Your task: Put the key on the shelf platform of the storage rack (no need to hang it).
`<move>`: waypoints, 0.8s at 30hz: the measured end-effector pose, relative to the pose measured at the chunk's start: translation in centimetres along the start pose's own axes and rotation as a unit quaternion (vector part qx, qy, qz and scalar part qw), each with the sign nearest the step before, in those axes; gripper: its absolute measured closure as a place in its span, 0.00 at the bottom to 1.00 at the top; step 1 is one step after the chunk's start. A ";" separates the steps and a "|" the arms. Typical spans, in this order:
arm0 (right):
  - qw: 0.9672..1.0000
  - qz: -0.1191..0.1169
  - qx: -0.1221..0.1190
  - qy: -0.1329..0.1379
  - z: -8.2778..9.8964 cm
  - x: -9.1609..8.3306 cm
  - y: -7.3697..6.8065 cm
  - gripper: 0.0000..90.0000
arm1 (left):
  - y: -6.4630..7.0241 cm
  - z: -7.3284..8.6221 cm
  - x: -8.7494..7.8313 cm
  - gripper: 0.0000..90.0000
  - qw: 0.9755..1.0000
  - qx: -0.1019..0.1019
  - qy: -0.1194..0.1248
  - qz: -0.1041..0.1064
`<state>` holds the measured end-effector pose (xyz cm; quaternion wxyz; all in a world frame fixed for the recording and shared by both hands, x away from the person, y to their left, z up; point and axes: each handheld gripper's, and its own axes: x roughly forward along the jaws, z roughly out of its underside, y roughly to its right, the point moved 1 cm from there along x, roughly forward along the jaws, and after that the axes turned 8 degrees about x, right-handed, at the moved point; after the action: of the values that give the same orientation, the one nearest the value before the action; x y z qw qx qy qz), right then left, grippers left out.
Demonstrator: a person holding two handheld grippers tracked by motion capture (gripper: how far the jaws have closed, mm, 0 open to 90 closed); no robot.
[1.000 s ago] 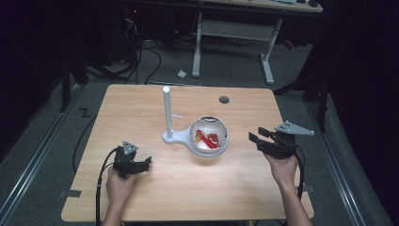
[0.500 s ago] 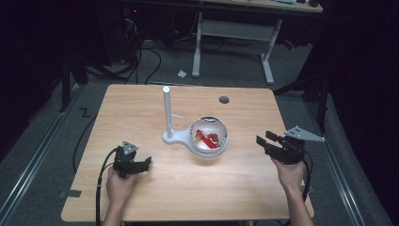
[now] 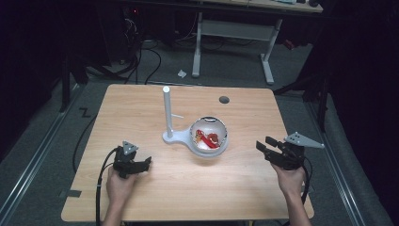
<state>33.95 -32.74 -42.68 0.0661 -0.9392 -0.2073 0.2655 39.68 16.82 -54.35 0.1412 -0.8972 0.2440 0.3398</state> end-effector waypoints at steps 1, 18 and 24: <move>1.000 0.000 0.000 -0.003 0.1 0.1 0.0 0.56 | 0.0 0.0 0.0 0.23 1.000 0.000 0.000 0.000; 1.000 -0.011 0.011 -0.014 1.9 1.1 -0.3 0.56 | 0.0 0.0 0.0 0.23 1.000 0.000 0.000 0.000; 1.000 -0.013 0.014 -0.015 2.3 1.4 -0.3 0.56 | 0.0 0.0 0.0 0.23 1.000 0.000 0.000 0.000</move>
<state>33.72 -31.84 -45.17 0.0791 -0.9314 -0.2170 0.2814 39.68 16.82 -54.35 0.1411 -0.8972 0.2440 0.3399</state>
